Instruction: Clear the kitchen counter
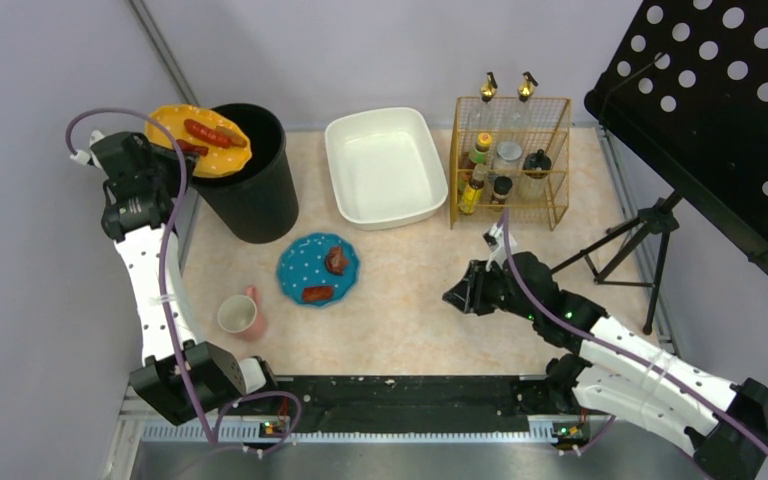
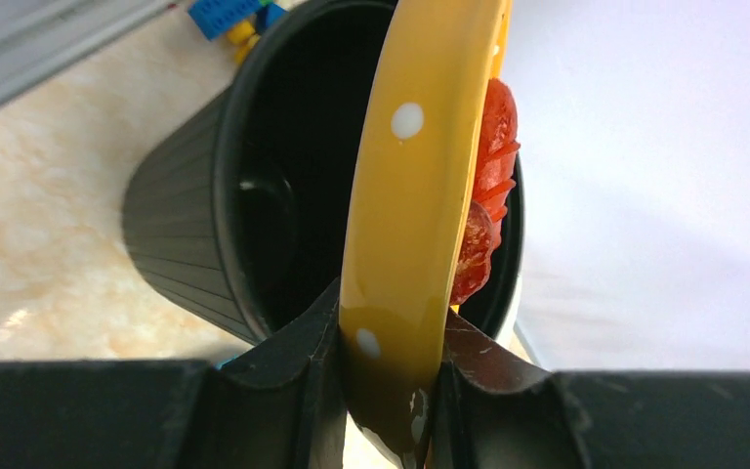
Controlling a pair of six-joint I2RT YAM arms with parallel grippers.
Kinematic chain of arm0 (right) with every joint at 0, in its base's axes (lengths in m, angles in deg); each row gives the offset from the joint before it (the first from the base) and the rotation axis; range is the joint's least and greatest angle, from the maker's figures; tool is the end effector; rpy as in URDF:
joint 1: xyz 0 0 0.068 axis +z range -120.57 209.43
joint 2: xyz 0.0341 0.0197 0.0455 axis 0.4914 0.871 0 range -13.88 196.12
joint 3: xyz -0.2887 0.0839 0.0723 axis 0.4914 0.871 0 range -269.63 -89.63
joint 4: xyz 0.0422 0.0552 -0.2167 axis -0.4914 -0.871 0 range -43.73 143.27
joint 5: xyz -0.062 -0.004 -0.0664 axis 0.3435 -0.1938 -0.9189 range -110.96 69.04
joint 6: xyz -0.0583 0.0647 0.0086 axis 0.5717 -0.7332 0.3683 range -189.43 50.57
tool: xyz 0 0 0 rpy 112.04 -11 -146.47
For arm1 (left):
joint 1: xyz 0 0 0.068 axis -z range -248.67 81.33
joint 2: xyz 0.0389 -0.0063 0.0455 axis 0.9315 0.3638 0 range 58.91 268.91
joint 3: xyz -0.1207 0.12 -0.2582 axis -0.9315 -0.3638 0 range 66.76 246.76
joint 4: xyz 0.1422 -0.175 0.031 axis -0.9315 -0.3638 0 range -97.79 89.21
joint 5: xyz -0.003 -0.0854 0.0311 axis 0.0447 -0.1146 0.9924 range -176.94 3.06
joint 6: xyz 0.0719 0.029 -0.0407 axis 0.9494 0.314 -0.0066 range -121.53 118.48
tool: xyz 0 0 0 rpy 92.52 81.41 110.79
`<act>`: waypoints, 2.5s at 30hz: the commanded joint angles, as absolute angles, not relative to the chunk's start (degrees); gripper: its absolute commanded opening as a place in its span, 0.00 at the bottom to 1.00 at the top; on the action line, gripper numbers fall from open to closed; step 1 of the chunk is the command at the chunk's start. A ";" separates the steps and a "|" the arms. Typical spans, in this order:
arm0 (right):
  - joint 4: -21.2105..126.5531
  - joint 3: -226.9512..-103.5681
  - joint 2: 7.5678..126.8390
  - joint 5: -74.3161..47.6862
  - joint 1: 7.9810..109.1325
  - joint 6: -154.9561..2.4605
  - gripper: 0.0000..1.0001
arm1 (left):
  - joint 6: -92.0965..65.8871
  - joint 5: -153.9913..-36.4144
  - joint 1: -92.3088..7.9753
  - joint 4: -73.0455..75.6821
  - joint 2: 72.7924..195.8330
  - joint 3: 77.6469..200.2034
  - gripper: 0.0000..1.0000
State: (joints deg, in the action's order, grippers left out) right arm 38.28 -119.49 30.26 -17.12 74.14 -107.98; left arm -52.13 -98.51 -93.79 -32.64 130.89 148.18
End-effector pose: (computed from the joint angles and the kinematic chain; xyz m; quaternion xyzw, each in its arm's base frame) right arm 0.1048 0.1110 0.2562 -0.0632 0.8602 0.3572 0.3585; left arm 0.2432 0.0969 0.4364 -0.4632 0.6872 -0.2037 0.5212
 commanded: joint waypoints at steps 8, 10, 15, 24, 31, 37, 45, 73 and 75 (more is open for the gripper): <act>43.10 -116.58 28.75 -14.21 73.64 -108.73 0.33 | -42.14 -89.21 -91.68 -22.84 127.37 154.48 0.00; 43.07 -116.22 28.35 -14.17 73.64 -108.85 0.32 | -39.58 -86.39 -89.89 -23.12 128.05 155.27 0.00; 43.07 -115.42 27.80 -14.02 73.64 -109.05 0.32 | -31.14 -74.87 -82.80 -24.99 129.66 159.31 0.00; 44.41 -113.93 27.46 -13.07 73.64 -109.60 0.31 | -18.79 -59.81 -75.42 -23.23 133.50 164.09 0.00; 44.92 -113.40 27.18 -12.13 73.64 -109.59 0.30 | -2.57 -45.63 -64.48 -14.11 136.85 162.82 0.00; 45.52 -112.60 27.10 -11.74 73.64 -109.81 0.30 | 7.79 -37.57 -59.88 -4.50 136.61 160.01 0.00; 46.41 -112.40 27.57 -11.67 73.64 -110.00 0.29 | 12.73 -32.06 -55.44 1.16 135.03 160.94 0.00; 42.37 -112.61 23.51 -13.69 73.63 -110.41 0.30 | -44.24 -82.67 -53.37 -26.51 149.77 182.20 0.00; 42.08 -112.48 23.03 -13.90 73.62 -110.52 0.30 | -46.07 -83.58 -53.09 -25.80 151.78 181.56 0.00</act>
State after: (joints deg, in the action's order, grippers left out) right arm 42.48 -112.08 24.62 -12.90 74.14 -110.12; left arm -39.26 -79.67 -53.90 -38.06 151.37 180.27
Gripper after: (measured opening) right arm 0.303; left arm 0.321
